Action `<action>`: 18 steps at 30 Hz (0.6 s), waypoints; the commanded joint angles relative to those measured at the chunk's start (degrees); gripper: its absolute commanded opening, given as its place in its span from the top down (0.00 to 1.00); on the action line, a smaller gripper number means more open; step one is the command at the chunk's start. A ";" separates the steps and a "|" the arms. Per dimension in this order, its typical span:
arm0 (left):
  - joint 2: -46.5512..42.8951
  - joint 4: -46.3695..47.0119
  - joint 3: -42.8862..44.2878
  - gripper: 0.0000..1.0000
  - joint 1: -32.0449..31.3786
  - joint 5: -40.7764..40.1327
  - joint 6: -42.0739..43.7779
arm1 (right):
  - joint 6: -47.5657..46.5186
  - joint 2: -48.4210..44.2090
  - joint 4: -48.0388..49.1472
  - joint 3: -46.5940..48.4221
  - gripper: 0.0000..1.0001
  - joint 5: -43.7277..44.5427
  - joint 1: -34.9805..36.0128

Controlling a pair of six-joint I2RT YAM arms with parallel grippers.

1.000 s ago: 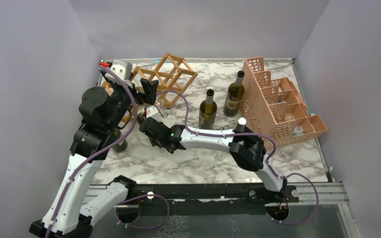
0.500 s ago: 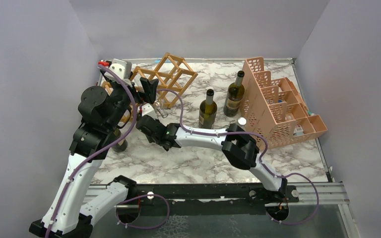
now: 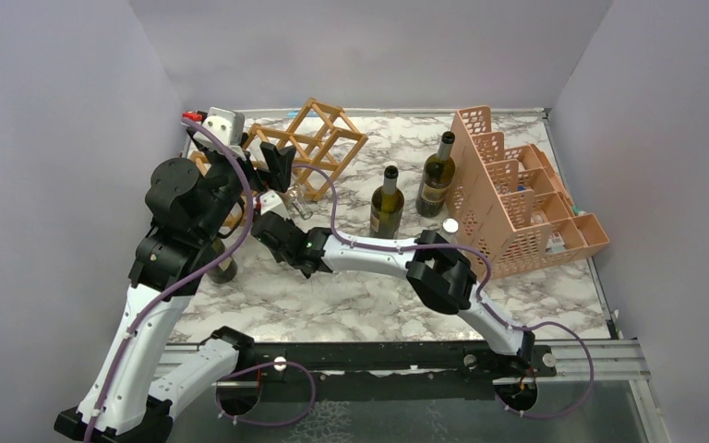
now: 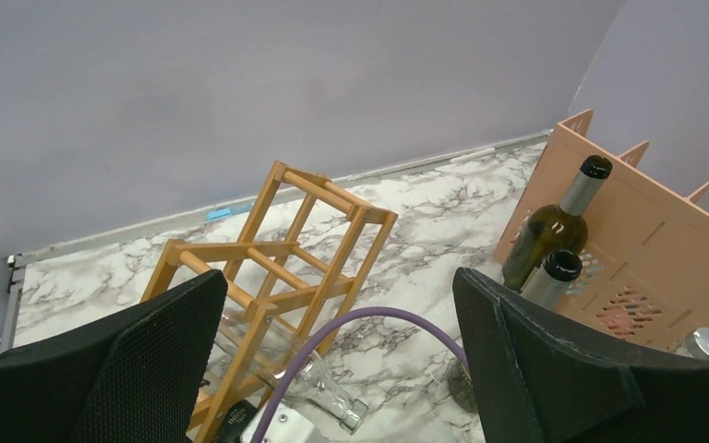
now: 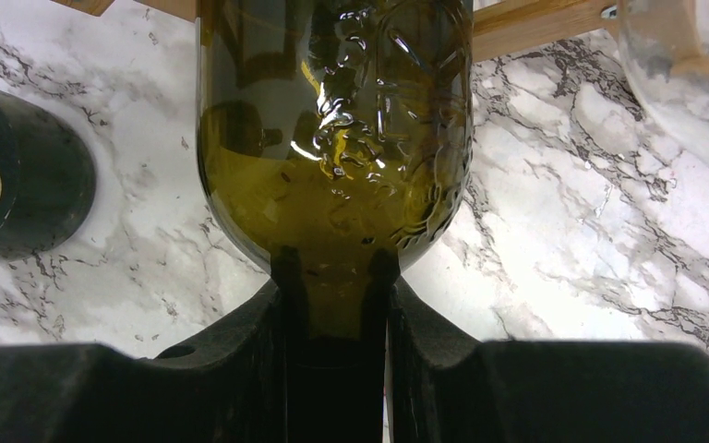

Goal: Put the wine bottle on the wine rack

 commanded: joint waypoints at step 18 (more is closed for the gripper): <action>-0.91 -0.89 1.45 0.01 -0.07 0.67 -1.33 | -0.98 -1.83 11.58 1.86 0.56 2.44 -0.09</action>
